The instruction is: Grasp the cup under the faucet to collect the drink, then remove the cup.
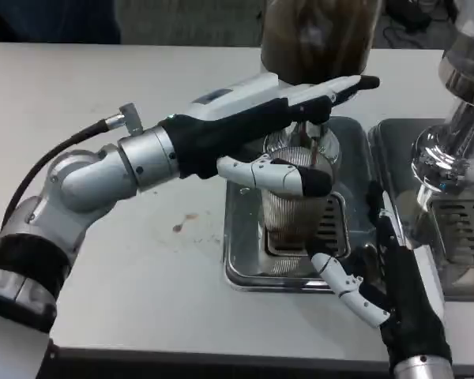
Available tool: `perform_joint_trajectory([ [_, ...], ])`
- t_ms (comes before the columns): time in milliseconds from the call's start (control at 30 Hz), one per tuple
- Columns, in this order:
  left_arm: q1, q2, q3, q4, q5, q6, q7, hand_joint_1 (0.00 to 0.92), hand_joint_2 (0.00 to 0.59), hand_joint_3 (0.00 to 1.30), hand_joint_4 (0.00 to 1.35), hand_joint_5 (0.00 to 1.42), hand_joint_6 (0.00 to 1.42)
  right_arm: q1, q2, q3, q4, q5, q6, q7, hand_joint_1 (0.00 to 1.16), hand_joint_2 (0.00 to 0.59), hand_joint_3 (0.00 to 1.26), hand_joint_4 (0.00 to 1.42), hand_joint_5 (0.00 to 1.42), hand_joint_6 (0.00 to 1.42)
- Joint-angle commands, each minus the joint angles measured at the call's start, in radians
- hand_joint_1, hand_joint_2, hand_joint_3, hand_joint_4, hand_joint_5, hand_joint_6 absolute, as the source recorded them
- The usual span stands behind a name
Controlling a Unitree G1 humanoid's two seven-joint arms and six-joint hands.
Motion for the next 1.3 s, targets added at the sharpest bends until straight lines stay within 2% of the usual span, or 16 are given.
perform_joint_trajectory([
  [33,0.043,0.035,-0.032,0.024,0.065,0.041,-0.045,0.000,0.054,0.03,0.00,0.04,0.01,-0.041,0.004,-0.009,0.030,0.001,-0.004,0.006,0.59,0.232,0.00,0.00,0.00,0.00],
  [667,0.058,0.053,-0.026,-0.003,0.059,0.043,-0.047,0.000,0.058,0.03,0.00,0.03,0.01,-0.150,-0.001,-0.017,0.129,-0.015,0.005,0.007,0.58,0.227,0.00,0.00,0.00,0.00],
  [1300,0.073,0.065,-0.018,-0.021,0.047,0.042,-0.052,0.000,0.045,0.03,0.00,0.03,0.01,-0.223,0.000,-0.022,0.217,0.005,-0.009,0.022,0.58,0.238,0.00,0.00,0.00,0.00],
])
